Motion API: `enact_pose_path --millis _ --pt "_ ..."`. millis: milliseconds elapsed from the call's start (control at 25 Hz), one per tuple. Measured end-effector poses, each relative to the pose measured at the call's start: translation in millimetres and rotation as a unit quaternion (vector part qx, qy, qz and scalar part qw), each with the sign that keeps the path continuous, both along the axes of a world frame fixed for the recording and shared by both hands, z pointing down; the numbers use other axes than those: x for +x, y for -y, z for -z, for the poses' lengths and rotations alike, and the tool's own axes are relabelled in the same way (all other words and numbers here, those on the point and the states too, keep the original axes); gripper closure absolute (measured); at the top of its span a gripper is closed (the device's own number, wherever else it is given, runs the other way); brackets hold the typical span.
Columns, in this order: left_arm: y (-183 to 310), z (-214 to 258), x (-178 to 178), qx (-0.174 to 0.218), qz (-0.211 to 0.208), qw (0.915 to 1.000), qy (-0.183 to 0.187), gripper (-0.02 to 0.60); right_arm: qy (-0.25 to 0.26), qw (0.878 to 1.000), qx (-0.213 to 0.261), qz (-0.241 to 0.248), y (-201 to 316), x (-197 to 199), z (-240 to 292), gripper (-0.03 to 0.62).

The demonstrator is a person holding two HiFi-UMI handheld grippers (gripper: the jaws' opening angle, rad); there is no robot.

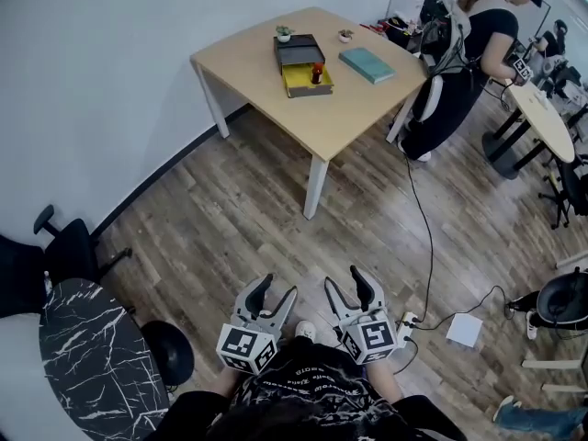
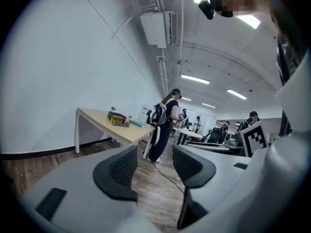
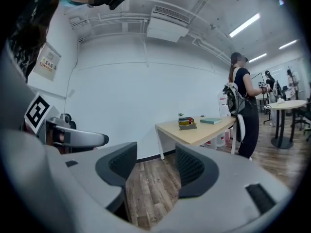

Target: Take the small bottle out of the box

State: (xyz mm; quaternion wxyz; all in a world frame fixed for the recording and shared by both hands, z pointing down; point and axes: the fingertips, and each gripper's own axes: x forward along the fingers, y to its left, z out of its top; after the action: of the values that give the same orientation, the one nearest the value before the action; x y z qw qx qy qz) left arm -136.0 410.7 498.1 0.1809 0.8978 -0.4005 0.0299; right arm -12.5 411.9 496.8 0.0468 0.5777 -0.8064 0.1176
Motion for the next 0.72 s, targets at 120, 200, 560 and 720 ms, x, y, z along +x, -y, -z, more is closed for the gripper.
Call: enact_pose_path --millis 120,200,560,720 --pt "-1 -2 7 -0.002 0.005 1.0 0.005 0.348 -0.002 1.0 0.002 0.005 -1 5 1 0.336" --pt "-1 -4 10 -0.003 0.012 0.9999 0.004 0.348 -0.006 1.0 0.006 0.009 -2 9 1 0.336" --pt "0 -22 22 -0.03 0.028 0.9991 -0.011 0.348 -0.006 1.0 -0.005 0.009 0 28 -14 0.336" --pt "19 -29 28 -0.028 0.025 0.9993 -0.007 0.348 -0.007 1.0 -0.008 0.007 15 30 -21 0.336"
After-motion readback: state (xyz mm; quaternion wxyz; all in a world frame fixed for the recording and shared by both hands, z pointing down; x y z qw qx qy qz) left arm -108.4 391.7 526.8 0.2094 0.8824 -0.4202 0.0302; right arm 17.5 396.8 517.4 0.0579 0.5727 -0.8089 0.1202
